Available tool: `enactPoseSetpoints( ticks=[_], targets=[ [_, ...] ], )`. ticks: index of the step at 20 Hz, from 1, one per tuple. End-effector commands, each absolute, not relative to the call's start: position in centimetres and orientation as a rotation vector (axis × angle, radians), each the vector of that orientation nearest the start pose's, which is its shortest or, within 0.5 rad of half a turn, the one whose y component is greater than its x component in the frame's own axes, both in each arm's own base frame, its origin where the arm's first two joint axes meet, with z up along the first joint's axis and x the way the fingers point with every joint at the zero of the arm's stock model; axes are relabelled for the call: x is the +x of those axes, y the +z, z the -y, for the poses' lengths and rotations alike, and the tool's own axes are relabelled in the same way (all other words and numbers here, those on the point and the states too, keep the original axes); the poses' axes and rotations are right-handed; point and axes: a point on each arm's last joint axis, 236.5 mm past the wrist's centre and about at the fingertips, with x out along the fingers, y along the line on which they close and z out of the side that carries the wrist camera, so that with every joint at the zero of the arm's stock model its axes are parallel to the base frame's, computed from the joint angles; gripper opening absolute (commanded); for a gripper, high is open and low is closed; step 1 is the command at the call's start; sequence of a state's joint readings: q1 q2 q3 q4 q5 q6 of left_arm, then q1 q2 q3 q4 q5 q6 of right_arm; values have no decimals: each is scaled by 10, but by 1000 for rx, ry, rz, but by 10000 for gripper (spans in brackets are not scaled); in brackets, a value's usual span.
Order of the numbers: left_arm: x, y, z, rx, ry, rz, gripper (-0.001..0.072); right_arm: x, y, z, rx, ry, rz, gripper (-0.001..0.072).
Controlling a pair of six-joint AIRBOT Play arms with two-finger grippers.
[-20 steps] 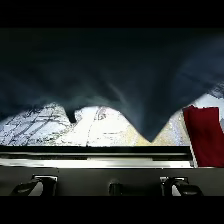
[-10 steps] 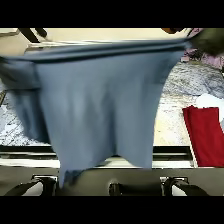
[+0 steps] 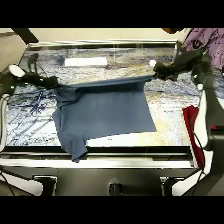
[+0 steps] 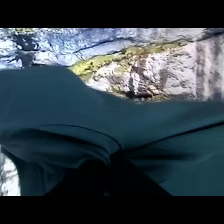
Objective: Fold the clothes and pants, and hang the long-sleeved shirts on hangers.
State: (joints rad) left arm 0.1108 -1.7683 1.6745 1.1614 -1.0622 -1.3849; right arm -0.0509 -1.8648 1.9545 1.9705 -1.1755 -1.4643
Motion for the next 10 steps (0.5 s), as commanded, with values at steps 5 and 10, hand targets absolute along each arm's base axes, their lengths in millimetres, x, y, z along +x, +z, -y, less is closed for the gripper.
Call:
enactPoseSetpoints(
  ticks=[5, 10],
  targets=[
    [546, -27, 46, -448, -278, -1137, 464, 577, -14, -62, 553, 143, -1170, 279],
    [506, 52, -22, -503, -242, -1109, 474, 512, 37, -16, 360, 279, -1275, 365]
  ],
)
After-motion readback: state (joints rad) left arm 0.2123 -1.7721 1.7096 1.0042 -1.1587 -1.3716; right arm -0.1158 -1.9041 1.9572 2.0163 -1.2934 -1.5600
